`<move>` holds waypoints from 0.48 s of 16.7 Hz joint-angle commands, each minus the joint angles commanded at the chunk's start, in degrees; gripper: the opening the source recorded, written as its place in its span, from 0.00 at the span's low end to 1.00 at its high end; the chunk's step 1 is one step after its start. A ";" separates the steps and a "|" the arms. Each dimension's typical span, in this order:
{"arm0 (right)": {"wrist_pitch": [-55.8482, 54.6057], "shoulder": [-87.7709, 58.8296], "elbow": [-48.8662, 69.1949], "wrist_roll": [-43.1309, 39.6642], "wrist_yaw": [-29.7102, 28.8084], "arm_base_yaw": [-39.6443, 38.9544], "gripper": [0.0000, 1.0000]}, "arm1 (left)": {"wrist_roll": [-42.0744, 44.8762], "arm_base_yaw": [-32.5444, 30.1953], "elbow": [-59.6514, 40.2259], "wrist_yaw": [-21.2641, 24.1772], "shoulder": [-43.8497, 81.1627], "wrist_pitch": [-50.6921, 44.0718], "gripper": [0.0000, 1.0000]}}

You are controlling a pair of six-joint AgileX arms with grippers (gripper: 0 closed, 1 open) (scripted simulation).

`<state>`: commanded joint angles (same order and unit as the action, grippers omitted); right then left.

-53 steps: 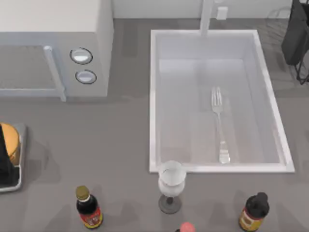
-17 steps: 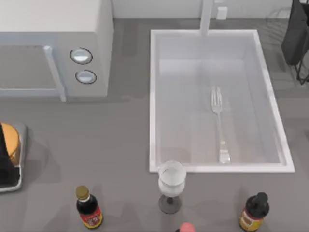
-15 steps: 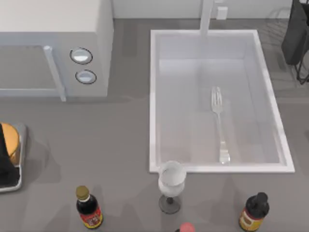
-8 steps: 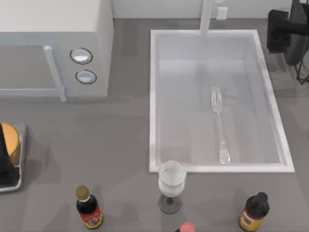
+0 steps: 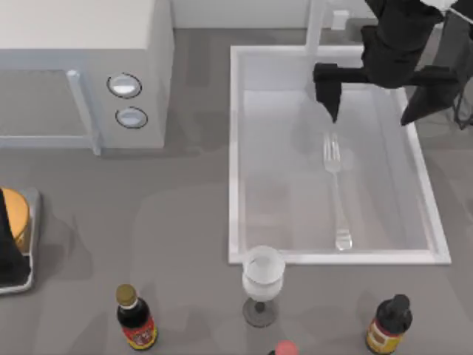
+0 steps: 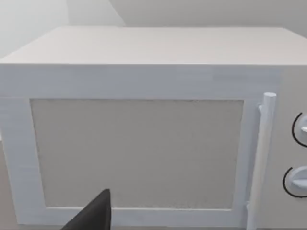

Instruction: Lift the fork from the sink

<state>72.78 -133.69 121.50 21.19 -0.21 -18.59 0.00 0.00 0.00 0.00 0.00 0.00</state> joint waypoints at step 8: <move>4.11 -10.33 9.42 0.11 -0.17 -1.40 1.00 | 0.00 0.00 0.00 0.00 0.00 0.00 1.00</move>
<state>76.89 -144.02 130.91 21.30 -0.38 -19.99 0.00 0.00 0.00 0.00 0.00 0.00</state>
